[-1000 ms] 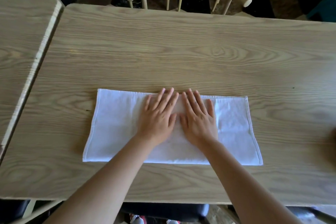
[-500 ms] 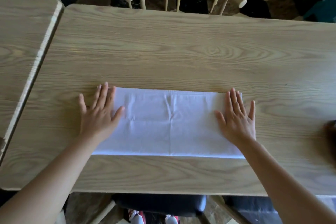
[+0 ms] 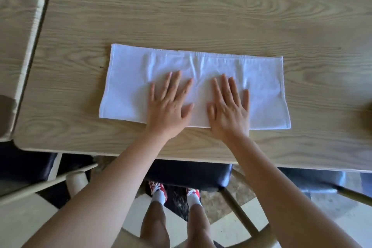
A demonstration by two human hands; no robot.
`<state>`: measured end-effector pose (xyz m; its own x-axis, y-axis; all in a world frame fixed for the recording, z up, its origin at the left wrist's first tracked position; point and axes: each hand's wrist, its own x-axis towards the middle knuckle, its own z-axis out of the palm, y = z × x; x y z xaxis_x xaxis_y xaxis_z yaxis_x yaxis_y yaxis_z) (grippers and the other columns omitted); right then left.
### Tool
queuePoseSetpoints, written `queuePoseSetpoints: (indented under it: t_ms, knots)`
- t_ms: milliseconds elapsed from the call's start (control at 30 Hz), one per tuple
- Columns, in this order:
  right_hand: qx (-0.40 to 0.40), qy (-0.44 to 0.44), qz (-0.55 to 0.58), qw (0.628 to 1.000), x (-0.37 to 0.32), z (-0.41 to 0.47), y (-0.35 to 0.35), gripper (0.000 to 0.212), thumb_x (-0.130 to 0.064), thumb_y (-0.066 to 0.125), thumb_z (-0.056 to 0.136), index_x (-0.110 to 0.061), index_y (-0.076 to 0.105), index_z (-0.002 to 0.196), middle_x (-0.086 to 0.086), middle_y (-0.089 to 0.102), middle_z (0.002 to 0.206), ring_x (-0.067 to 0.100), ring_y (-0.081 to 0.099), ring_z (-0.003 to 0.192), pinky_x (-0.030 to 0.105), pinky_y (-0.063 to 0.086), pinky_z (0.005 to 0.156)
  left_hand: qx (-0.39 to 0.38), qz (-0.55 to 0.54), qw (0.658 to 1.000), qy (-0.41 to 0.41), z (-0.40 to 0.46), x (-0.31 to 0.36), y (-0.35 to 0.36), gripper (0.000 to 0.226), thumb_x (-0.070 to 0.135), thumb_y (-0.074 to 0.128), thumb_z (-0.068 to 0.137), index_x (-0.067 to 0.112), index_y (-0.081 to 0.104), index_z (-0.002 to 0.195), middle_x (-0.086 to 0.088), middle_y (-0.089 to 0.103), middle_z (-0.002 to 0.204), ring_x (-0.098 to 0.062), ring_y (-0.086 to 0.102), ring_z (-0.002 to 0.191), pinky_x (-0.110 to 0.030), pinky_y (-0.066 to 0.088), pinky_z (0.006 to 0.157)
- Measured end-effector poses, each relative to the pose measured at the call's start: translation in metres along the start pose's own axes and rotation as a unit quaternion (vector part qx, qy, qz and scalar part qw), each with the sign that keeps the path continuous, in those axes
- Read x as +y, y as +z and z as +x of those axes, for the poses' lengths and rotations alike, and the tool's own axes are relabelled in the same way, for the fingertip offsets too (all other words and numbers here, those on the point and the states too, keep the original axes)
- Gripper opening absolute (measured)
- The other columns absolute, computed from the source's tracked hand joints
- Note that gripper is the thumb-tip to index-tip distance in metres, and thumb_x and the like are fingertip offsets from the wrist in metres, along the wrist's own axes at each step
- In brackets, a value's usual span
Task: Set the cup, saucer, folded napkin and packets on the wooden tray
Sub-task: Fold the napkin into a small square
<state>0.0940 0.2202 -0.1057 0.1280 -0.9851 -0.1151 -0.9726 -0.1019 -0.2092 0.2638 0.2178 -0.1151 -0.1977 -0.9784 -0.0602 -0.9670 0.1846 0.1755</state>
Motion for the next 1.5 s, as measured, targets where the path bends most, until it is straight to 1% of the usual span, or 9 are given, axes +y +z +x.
queuePoseSetpoints:
  t_ms: [133, 400, 767, 900, 1033, 1167, 1267, 1400, 1500]
  knots:
    - [-0.009, 0.021, -0.032, 0.999, 0.037, -0.01, -0.009, 0.065, -0.051, 0.024, 0.087, -0.031, 0.008, 0.147, 0.001, 0.007, 0.157, 0.017, 0.001, 0.144, 0.046, 0.003, 0.116, -0.01, 0.017, 0.998, -0.066, -0.021, -0.041, -0.008, 0.068, 0.062, 0.03, 0.082, 0.037, 0.017, 0.145, -0.002, 0.01, 0.157, -0.021, 0.009, 0.144, -0.061, 0.005, 0.108]
    - [0.002, 0.049, -0.037, 0.998, 0.097, -0.05, -0.019, 0.068, -0.049, 0.02, 0.088, -0.018, 0.013, 0.147, 0.006, 0.013, 0.156, 0.019, 0.012, 0.143, 0.041, 0.012, 0.115, 0.0, 0.022, 0.994, -0.103, -0.066, -0.1, -0.021, 0.079, 0.066, 0.031, 0.079, 0.025, 0.023, 0.146, -0.021, 0.012, 0.154, -0.033, 0.012, 0.143, -0.05, 0.021, 0.11]
    - [-0.019, 0.071, -0.023, 0.997, 0.095, -0.054, -0.02, 0.073, -0.055, 0.012, 0.085, -0.017, 0.008, 0.148, 0.004, 0.003, 0.157, 0.015, -0.001, 0.144, 0.045, 0.003, 0.115, -0.005, 0.031, 0.988, -0.152, -0.07, -0.076, -0.033, 0.08, 0.072, 0.018, 0.079, 0.032, 0.007, 0.147, -0.014, 0.0, 0.157, -0.024, -0.001, 0.144, -0.063, -0.003, 0.107]
    - [0.069, 0.1, 0.052, 0.991, 0.093, -0.056, -0.02, 0.069, -0.049, 0.028, 0.087, -0.014, 0.02, 0.146, 0.013, 0.017, 0.155, 0.026, 0.012, 0.143, 0.045, 0.015, 0.114, 0.03, -0.016, 0.998, -0.047, -0.049, -0.005, -0.029, 0.073, 0.068, 0.012, 0.084, 0.03, 0.008, 0.147, -0.007, -0.001, 0.156, -0.022, 0.002, 0.144, -0.058, -0.007, 0.108]
    - [0.164, 0.217, 0.097, 0.957, 0.093, -0.06, -0.032, 0.058, -0.03, 0.052, 0.086, -0.007, 0.035, 0.137, 0.024, 0.045, 0.13, 0.037, 0.039, 0.115, 0.04, 0.029, 0.098, -0.03, -0.014, 0.998, 0.061, -0.037, 0.063, -0.008, 0.074, 0.069, 0.022, 0.084, 0.034, 0.002, 0.146, -0.005, -0.005, 0.157, -0.022, -0.004, 0.144, -0.058, -0.01, 0.108]
    - [0.109, 0.316, 0.228, 0.914, 0.098, -0.055, -0.043, 0.049, -0.022, 0.061, 0.082, -0.006, 0.044, 0.125, 0.023, 0.056, 0.113, 0.021, 0.038, 0.108, 0.031, 0.032, 0.087, -0.059, 0.0, 0.997, 0.053, -0.037, 0.077, 0.006, 0.075, 0.069, 0.022, 0.083, 0.032, 0.008, 0.147, -0.008, 0.003, 0.157, -0.027, -0.001, 0.144, -0.059, -0.007, 0.108]
    - [0.083, 0.376, 0.295, 0.875, 0.102, -0.043, -0.053, 0.037, -0.024, 0.061, 0.083, -0.005, 0.055, 0.114, 0.014, 0.065, 0.104, 0.029, 0.053, 0.105, 0.03, 0.036, 0.079, -0.08, -0.008, 0.996, 0.049, -0.035, 0.077, 0.005, 0.075, 0.068, 0.021, 0.083, 0.032, 0.007, 0.147, -0.007, 0.003, 0.157, -0.026, -0.003, 0.144, -0.059, -0.007, 0.108]
    - [0.072, 0.399, 0.371, 0.835, 0.096, -0.037, -0.065, 0.022, -0.018, 0.06, 0.08, -0.007, 0.067, 0.098, -0.003, 0.063, 0.072, 0.021, 0.057, 0.074, 0.025, 0.038, 0.065, -0.105, -0.089, 0.99, 0.022, -0.033, 0.085, -0.007, 0.074, 0.067, 0.007, 0.08, 0.036, 0.004, 0.146, 0.001, -0.012, 0.157, -0.017, -0.02, 0.142, -0.051, -0.02, 0.108]
    - [0.103, 0.352, 0.379, 0.85, 0.075, -0.036, -0.074, 0.013, -0.017, 0.062, 0.079, -0.014, 0.069, 0.089, -0.012, 0.058, 0.055, 0.007, 0.052, 0.058, 0.025, 0.039, 0.059, -0.036, -0.358, 0.93, -0.069, -0.023, 0.099, -0.032, 0.063, 0.059, 0.024, 0.083, 0.025, 0.05, 0.129, 0.007, 0.043, 0.142, -0.009, 0.028, 0.138, -0.035, 0.009, 0.115]
